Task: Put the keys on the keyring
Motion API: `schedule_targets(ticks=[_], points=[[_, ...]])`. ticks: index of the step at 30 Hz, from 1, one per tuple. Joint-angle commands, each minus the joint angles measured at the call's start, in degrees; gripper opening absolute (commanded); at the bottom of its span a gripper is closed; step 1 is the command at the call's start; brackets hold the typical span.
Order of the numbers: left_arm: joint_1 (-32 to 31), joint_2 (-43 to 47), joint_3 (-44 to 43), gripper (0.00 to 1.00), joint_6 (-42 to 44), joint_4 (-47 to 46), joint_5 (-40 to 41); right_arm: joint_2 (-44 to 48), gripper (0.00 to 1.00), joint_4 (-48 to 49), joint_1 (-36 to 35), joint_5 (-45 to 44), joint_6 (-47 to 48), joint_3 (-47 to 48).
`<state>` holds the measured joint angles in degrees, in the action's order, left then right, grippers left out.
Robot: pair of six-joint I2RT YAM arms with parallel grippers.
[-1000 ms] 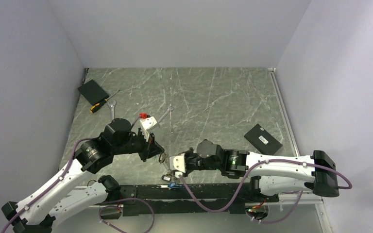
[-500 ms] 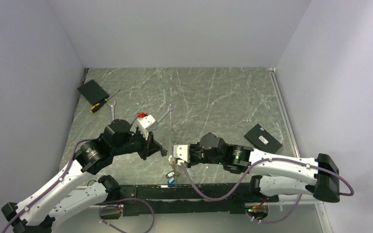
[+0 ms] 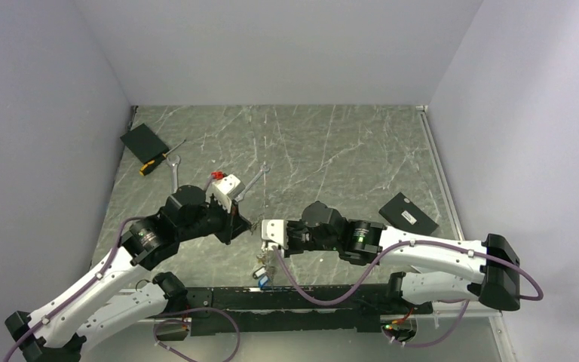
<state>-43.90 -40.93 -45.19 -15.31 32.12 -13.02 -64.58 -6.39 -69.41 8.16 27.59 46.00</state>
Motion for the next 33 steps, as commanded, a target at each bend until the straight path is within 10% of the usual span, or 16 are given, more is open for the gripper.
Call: schedule_targets(ticks=[1, 33], points=[[0.2, 0.0, 0.3, 0.00, -1.8, -4.1, 0.1, -0.8, 0.00, 5.3, 0.0, 2.8, -1.7, 2.6], [0.1, -2.0, 1.0, 0.00, -1.7, -5.3, -8.3, -3.0, 0.00, 8.7, 0.8, 1.2, -2.2, 4.3]])
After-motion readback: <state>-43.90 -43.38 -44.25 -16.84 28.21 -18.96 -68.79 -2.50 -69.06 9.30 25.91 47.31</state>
